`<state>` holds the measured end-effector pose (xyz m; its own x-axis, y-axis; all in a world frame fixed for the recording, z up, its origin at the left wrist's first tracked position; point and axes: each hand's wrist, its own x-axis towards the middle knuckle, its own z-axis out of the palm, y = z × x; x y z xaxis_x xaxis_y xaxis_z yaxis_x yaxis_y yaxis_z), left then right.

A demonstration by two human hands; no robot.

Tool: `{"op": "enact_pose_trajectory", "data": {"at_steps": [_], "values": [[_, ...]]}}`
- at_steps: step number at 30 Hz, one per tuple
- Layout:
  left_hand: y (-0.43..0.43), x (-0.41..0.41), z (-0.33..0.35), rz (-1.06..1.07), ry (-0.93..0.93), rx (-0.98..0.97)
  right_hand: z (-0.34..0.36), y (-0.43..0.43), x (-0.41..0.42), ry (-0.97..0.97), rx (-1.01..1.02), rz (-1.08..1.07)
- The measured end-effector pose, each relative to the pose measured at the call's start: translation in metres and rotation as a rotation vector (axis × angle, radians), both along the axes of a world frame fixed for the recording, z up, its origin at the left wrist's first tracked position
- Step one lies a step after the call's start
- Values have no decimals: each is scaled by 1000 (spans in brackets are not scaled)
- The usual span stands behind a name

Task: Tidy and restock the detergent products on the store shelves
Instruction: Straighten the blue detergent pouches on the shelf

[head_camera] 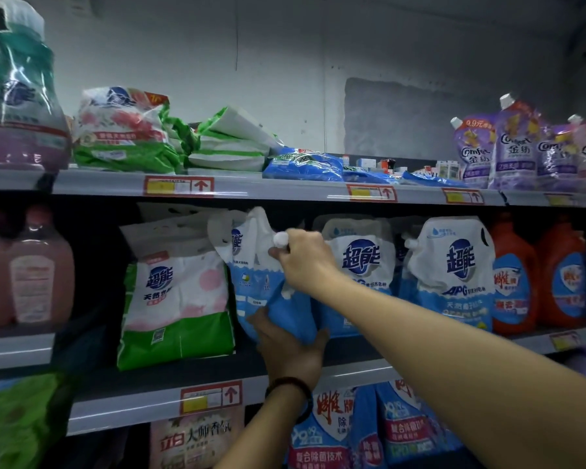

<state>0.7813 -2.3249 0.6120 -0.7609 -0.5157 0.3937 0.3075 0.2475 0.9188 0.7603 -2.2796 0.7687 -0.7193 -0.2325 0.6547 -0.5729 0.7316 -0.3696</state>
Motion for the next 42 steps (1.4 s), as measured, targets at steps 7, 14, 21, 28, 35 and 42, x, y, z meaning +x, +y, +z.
{"op": "enact_pose_trajectory", "data": {"at_steps": [7, 14, 21, 28, 35, 42], "values": [[4, 32, 38, 351, -61, 35, 38, -10, 40, 107, -14, -8], [-26, 51, 25, 194, -22, -144, 21, 12, 47, 24, -193, -59], [-47, 68, 12, -18, 125, 19, 31, 56, 64, -266, -62, 445], [-49, 59, -2, -180, 152, 154, -39, 158, 3, -304, -123, 78], [-24, 22, 7, -300, 116, 234, -93, 191, -35, -783, -534, 423], [-4, -36, 10, -319, 153, -57, -101, 209, -66, -699, -718, 555]]}}
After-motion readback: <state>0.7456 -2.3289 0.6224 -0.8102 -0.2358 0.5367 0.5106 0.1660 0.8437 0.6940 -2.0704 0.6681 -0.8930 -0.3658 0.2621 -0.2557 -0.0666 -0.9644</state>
